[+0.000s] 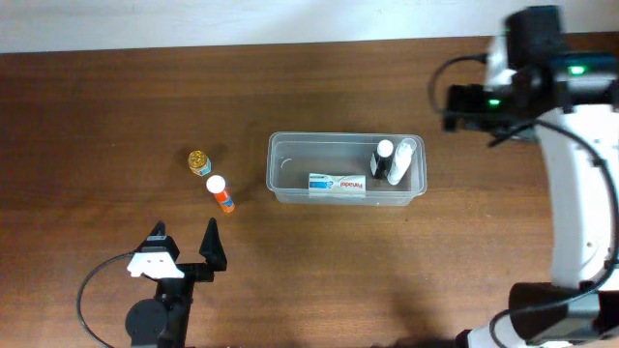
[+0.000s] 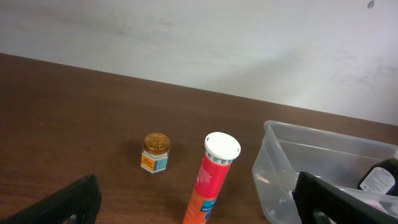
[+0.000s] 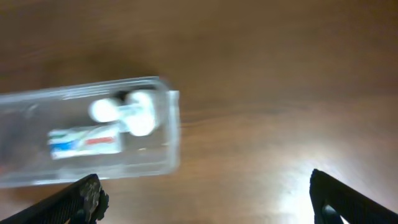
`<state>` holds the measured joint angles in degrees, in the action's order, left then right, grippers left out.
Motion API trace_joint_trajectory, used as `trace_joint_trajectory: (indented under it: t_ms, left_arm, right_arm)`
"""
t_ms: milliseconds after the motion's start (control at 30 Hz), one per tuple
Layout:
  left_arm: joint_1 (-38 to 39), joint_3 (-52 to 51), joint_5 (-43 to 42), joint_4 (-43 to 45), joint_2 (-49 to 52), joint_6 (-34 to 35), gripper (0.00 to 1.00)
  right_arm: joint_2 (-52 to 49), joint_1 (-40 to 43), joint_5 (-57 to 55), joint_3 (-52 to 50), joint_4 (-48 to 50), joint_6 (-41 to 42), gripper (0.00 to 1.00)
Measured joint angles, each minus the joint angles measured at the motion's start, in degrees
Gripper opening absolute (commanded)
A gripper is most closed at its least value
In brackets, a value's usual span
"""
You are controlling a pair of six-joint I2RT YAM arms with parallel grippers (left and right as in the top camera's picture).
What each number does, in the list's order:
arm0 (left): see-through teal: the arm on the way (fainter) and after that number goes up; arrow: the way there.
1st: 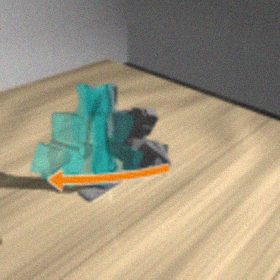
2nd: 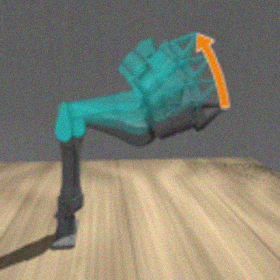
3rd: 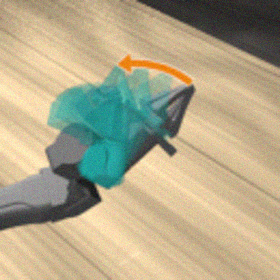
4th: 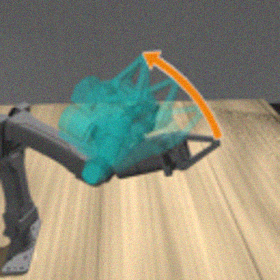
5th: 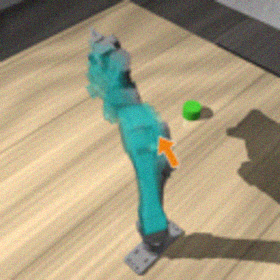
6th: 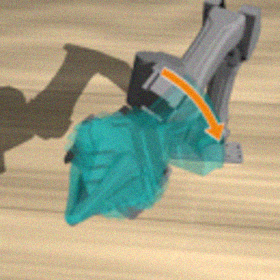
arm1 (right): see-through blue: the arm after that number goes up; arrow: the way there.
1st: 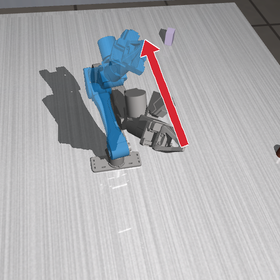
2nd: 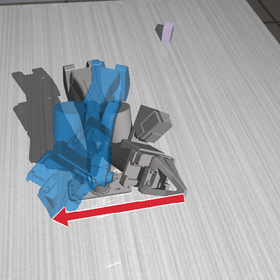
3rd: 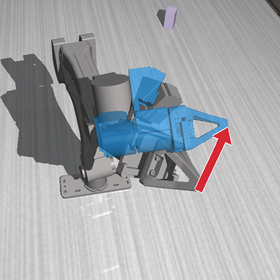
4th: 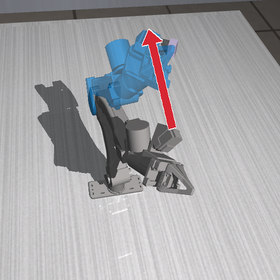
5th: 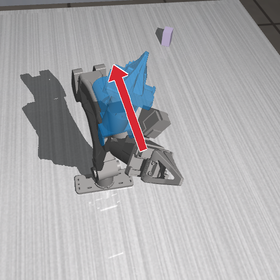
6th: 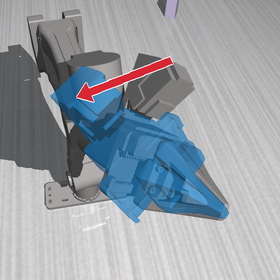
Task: Pack container
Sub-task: 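Raise the right gripper and retract it to the right side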
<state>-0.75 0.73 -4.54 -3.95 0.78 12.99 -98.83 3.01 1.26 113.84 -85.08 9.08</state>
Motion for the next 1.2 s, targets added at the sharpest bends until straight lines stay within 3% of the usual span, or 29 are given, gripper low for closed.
trace_joint_trajectory:
  t_ms: [433, 1200]
  left_arm:
    - [0.00, 0.00, 0.00, 0.00, 0.00, 0.00, 0.99]
    - [0.00, 0.00, 0.09, 0.07, 0.00, 0.00, 0.99]
  right_arm:
    - [-3.41, 16.44, -3.65, 0.00, -0.87, 0.17, 0.98]
    - [-3.56, 17.70, -3.82, 0.00, -0.87, 0.17, 0.98]
